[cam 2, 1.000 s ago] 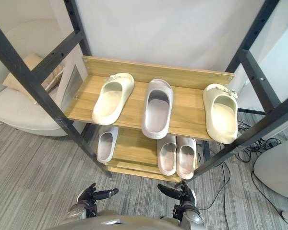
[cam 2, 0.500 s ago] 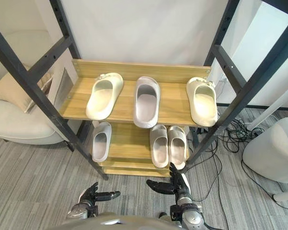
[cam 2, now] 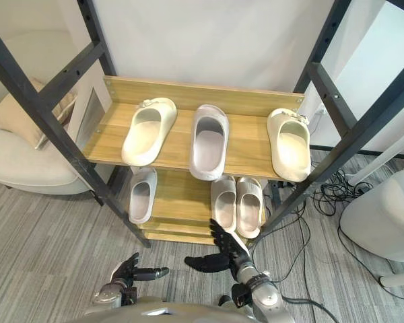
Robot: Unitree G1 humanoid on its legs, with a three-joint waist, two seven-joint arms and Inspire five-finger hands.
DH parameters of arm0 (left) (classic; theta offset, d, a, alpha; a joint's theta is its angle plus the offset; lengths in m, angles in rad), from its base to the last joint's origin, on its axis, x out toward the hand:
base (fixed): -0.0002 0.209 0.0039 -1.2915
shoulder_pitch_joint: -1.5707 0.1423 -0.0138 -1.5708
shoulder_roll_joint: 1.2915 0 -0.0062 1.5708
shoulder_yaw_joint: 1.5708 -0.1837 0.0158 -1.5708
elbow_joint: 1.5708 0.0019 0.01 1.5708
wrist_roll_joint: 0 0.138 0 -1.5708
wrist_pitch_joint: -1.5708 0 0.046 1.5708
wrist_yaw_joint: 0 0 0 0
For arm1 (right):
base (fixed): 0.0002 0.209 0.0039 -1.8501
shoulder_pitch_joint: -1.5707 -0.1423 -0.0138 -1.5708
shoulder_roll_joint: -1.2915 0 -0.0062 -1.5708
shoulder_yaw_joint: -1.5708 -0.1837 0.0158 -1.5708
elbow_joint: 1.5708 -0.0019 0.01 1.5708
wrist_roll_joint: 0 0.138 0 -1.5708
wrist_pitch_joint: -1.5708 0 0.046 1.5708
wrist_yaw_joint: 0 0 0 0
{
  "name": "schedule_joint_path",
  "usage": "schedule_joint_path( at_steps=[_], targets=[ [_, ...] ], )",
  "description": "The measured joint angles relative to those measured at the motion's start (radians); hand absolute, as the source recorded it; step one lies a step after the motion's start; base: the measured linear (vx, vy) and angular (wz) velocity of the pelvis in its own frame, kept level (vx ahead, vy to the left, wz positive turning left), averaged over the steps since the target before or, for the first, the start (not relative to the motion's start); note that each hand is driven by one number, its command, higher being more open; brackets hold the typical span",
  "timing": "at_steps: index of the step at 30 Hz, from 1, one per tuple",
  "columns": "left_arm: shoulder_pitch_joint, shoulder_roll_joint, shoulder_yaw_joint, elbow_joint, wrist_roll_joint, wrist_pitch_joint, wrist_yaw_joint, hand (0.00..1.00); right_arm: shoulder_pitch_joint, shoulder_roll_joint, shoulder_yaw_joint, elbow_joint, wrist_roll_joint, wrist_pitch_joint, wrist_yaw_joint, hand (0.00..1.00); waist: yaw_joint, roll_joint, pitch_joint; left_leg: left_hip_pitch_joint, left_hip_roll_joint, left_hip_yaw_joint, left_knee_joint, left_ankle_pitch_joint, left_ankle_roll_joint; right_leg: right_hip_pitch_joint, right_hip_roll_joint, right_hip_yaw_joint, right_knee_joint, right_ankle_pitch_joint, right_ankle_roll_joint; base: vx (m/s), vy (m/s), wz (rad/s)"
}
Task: Organize the slippers on the shoe rack
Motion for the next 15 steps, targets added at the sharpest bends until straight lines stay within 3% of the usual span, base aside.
schedule_joint_path(
  at_steps=[8, 15],
  targets=[
    [-0.017, 0.001, -0.023, 0.001, 0.003, -0.011, -0.007, 1.0, -0.204, -0.07, 0.301, -0.16, 0.152, -0.001, 0.079, 1.0, 0.038, -0.003, 0.001, -0.01, -0.001, -0.016, -0.001, 0.0, 0.0, 0.0, 0.001, -0.015, -0.006, 0.0, -0.001, 0.0, 0.0, 0.06],
    [-0.023, 0.001, -0.049, 0.005, 0.004, -0.024, 0.017, 1.0, -0.291, -0.092, 0.386, -0.344, 0.289, -0.014, 0.096, 1.0, 0.048, -0.005, 0.001, -0.013, -0.001, -0.03, 0.001, 0.001, 0.001, 0.0, 0.0, -0.018, 0.008, -0.011, -0.014, 0.0, 0.004, 0.06]
  ],
)
